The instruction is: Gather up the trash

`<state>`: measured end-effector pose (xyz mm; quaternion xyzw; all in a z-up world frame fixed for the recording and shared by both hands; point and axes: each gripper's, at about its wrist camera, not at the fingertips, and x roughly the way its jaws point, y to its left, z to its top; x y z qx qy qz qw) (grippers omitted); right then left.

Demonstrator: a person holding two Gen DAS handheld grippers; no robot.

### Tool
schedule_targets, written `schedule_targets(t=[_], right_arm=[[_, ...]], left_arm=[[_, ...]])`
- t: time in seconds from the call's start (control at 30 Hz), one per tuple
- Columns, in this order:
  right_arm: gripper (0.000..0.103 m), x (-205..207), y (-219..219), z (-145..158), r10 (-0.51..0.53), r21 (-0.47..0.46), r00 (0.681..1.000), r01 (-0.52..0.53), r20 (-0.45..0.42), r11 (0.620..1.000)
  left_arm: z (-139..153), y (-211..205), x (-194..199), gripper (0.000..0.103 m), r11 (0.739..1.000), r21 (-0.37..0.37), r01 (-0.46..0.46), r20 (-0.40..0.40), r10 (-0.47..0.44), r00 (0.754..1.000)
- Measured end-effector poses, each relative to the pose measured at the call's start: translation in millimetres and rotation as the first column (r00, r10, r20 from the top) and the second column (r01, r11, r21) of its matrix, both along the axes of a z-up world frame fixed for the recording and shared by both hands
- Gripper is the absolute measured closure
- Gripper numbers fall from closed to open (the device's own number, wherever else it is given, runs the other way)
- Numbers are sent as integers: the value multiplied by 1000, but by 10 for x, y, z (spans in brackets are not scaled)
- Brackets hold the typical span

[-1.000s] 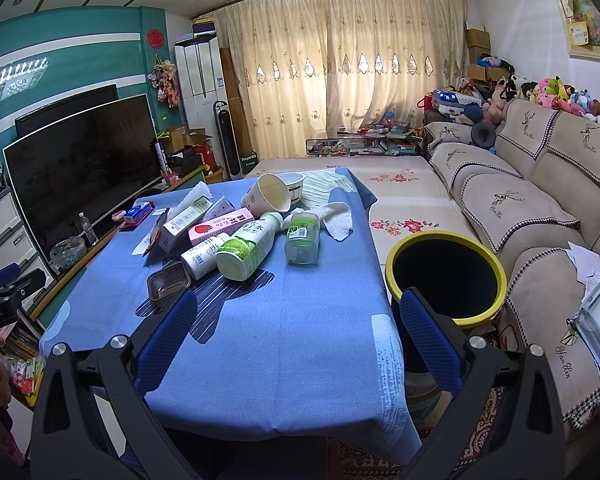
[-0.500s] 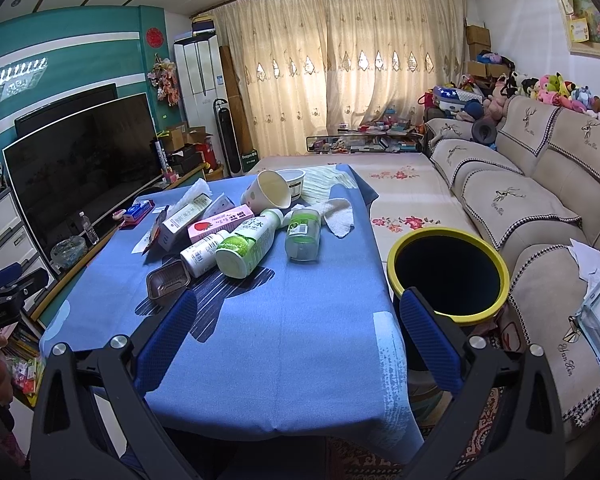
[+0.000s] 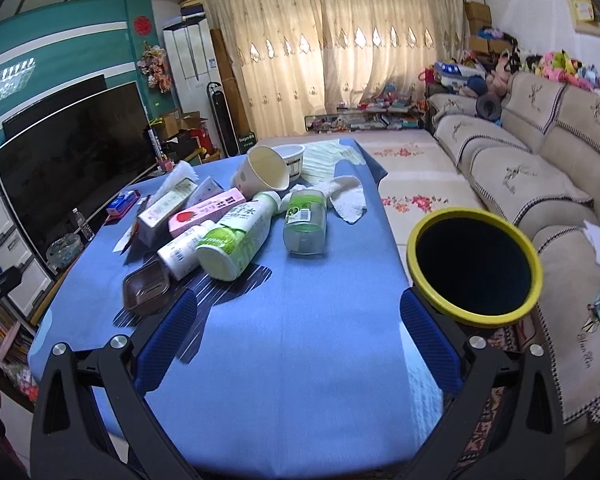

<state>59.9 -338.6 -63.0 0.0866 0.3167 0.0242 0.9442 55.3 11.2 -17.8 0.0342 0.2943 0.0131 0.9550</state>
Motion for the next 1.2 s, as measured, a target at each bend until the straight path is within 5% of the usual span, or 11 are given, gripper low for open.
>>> schedule_targets(t=[0.43, 0.73, 0.9, 1.2], right_arm=[[8, 805, 449, -174, 83, 17, 995, -82, -59, 996], [30, 797, 1032, -222, 285, 38, 956, -283, -68, 958], [66, 979, 1315, -404, 341, 5, 925, -345, -168, 938], [84, 1134, 1487, -583, 365, 3, 899, -375, -241, 927]], left_arm=[[-164, 140, 604, 4, 1000, -20, -12, -73, 10, 997], [-122, 404, 793, 4, 997, 20, -68, -53, 69, 996], [-130, 468, 811, 4, 997, 20, -78, -44, 79, 996], [-211, 510, 822, 4, 997, 18, -78, -69, 79, 994]])
